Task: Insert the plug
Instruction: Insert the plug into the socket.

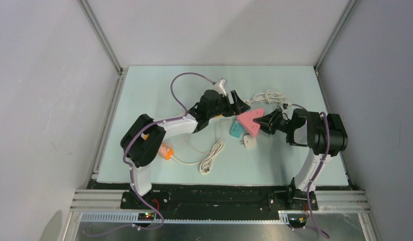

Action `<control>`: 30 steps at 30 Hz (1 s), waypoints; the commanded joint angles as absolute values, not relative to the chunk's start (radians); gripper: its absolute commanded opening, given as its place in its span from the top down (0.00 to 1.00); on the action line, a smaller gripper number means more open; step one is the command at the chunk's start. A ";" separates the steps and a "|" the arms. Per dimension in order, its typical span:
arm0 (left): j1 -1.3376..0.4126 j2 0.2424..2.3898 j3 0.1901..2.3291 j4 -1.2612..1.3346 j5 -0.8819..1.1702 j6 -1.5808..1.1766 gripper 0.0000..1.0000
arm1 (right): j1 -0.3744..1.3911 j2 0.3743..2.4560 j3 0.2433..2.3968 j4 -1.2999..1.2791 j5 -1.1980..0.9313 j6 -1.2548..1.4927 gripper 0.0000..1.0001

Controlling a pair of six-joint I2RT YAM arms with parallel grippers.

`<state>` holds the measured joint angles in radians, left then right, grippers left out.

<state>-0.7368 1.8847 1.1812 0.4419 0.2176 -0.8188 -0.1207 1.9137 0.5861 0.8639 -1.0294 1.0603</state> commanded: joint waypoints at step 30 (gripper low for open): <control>-0.779 2.040 1.289 0.393 0.181 -0.754 0.34 | -0.054 1.683 0.746 0.182 -0.702 0.795 0.31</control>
